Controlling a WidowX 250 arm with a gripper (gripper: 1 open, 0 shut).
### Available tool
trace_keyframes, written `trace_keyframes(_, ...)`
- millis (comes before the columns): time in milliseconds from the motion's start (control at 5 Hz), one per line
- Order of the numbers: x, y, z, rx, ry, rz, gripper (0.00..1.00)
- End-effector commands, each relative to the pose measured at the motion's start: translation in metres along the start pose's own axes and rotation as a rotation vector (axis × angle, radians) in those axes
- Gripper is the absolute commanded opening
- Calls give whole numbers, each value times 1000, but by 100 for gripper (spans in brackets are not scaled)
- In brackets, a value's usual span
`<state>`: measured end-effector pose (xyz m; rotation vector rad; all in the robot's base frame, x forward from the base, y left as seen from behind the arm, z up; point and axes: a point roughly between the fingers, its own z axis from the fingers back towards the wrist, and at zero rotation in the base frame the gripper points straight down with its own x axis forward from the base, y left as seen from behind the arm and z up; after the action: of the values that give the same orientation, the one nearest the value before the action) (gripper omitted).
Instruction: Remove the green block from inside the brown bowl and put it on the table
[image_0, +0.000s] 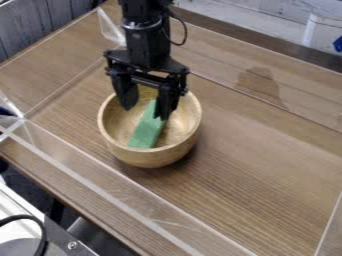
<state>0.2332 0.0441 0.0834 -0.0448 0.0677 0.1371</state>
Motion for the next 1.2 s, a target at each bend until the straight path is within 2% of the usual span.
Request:
trace_keyframes(0, 0, 0, 15, 3, -70, -5, 100)
trace_keyframes(400, -2, 3, 17, 23, -12, -10, 100)
trace_keyframes(1000, -10, 5, -15, 2, 64, 1, 100)
